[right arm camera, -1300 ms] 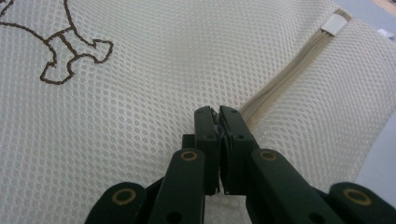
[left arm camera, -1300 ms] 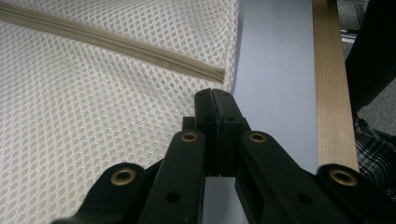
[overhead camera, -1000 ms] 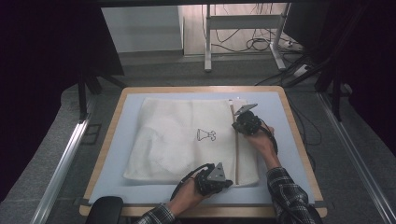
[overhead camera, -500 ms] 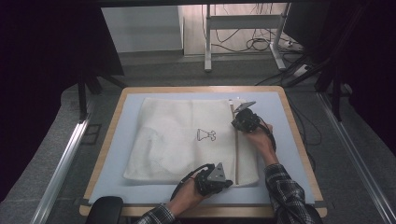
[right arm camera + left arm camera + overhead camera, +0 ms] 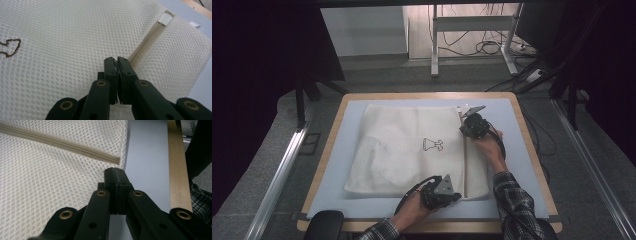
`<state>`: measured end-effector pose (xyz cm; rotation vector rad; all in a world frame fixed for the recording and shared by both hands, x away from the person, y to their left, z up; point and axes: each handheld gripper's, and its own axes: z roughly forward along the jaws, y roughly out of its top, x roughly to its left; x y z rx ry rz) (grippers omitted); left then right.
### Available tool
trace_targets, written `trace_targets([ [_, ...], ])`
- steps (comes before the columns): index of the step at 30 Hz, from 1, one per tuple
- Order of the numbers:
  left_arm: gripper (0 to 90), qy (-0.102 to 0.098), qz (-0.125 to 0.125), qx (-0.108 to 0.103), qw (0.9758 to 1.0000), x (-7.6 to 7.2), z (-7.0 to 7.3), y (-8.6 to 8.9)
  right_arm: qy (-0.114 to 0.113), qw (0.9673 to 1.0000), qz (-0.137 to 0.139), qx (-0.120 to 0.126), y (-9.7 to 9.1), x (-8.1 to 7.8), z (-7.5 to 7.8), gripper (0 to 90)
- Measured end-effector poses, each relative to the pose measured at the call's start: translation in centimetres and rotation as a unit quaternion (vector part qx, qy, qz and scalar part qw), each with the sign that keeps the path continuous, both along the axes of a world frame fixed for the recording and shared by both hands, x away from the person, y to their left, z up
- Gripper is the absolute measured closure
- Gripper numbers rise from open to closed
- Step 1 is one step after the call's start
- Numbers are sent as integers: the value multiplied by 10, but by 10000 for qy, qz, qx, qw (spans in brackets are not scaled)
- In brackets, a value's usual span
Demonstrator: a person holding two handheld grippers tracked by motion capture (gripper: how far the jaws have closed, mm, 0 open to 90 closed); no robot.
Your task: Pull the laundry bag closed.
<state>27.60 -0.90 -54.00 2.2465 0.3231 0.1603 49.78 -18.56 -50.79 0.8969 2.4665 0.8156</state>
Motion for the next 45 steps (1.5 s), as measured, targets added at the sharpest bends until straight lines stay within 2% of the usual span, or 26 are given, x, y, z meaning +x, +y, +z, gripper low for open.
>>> trace_targets([
  [45,900,-92,0,43,9999,-2,0,0,-26,9990,-447,42,7,49,-3,863],
])
